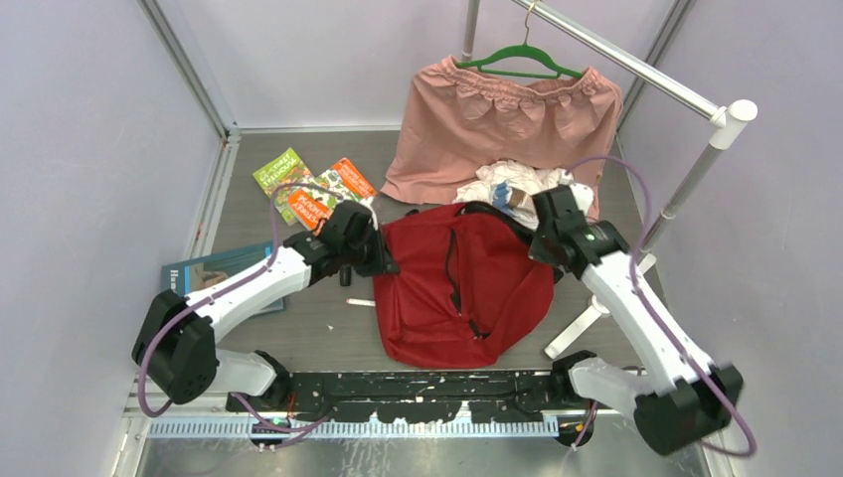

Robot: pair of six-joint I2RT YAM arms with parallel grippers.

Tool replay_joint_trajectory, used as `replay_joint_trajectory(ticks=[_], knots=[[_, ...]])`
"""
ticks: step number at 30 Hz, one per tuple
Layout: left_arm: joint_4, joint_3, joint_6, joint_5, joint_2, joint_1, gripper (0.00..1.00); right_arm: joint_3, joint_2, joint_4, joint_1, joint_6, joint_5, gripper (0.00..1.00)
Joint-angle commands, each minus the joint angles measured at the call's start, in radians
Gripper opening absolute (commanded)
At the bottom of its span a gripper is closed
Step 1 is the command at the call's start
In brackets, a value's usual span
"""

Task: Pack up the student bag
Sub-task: Adjust the student bag at the center of the board.

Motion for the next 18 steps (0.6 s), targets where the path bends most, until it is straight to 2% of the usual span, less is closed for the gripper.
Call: replay_joint_trajectory(ticks=[1, 6, 12, 15, 16, 18], knots=[[0.013, 0.218, 0.086, 0.032, -0.039, -0.005, 0.0, 0.153, -0.2, -0.1, -0.003, -0.011, -0.042, 0.01], [-0.031, 0.519, 0.197, 0.047, 0.085, -0.005, 0.0, 0.248, -0.289, -0.174, -0.003, -0.021, -0.144, 0.01], [-0.104, 0.891, 0.288, 0.1, 0.393, -0.005, 0.0, 0.223, -0.387, -0.168, -0.002, 0.011, -0.372, 0.01], [-0.092, 1.017, 0.294, 0.121, 0.516, -0.006, 0.0, 0.156, -0.434, -0.152, 0.0, 0.048, -0.451, 0.01], [-0.083, 1.048, 0.297, 0.119, 0.552, -0.007, 0.0, 0.112, -0.451, -0.139, 0.0, 0.072, -0.48, 0.04], [-0.068, 1.102, 0.309, 0.105, 0.625, -0.006, 0.0, 0.007, -0.486, -0.105, 0.0, 0.114, -0.548, 0.19]])
